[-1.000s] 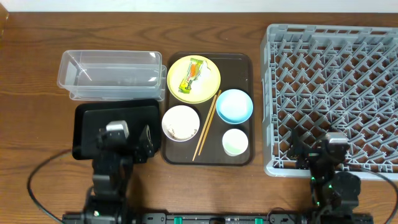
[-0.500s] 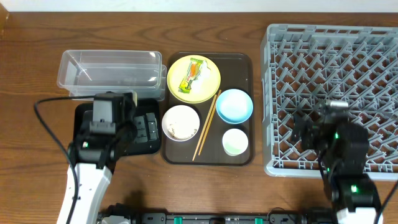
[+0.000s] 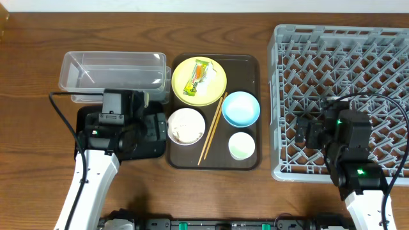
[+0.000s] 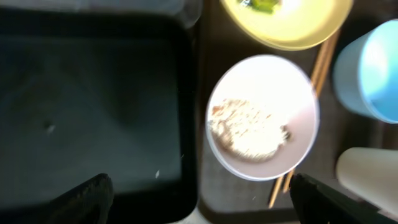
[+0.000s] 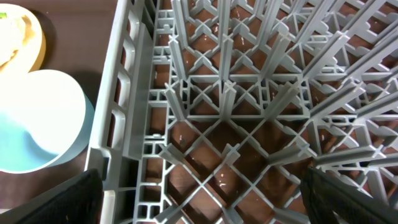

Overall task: Sort waste into correct bins and load items into the dishwasher rack
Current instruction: 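Move the left gripper over the yellow plate toward the white tissue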

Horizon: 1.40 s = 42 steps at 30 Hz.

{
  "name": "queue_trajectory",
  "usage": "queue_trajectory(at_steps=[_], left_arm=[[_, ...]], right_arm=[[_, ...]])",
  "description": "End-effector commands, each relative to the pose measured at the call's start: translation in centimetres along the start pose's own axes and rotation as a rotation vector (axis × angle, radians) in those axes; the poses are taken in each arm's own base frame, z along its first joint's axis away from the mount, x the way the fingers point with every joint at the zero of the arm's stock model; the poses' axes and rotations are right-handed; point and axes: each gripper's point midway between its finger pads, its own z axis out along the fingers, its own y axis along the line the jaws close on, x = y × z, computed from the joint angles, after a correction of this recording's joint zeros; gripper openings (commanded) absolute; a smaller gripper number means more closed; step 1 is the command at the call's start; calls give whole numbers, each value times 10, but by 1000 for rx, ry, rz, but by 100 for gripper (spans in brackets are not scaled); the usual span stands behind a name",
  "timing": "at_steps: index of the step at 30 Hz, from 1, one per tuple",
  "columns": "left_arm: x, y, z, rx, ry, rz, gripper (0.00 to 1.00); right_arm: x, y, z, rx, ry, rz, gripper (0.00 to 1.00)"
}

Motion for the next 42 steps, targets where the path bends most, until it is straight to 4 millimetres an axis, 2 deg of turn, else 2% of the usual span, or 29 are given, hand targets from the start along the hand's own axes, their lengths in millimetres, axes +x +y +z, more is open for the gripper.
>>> queue_trajectory(at_steps=[1, 5, 9, 14, 17, 20, 25, 31, 36, 42], left_arm=[[-29, -14, -13, 51, -80, 34, 93], [-68, -24, -20, 70, -181, 62, 92], [-103, -36, -16, 86, -244, 125, 91], [-132, -67, 5, 112, -289, 271, 91], [-144, -75, 25, 45, -330, 312, 91], [-146, -90, 47, 38, -334, 358, 88], [-133, -111, 92, 67, -286, 406, 88], [-112, -109, 144, 59, -197, 419, 84], [-103, -102, 166, 47, -155, 416, 82], [-94, -97, 182, 43, -122, 414, 76]], right_arm=[[-13, 0, -5, -5, -35, 8, 99], [-14, 0, -5, -5, -38, 8, 99], [-14, 0, -5, -5, -38, 8, 99], [-14, 0, -5, -5, -38, 9, 99], [-14, 0, -5, -5, -38, 8, 99], [-14, 0, -5, -5, -38, 8, 99], [-14, 0, -5, -4, -38, 8, 99], [-13, 0, -5, -5, -36, 8, 99], [-13, 0, -5, -4, -34, 8, 99], [-13, 0, -5, -5, -34, 8, 99]])
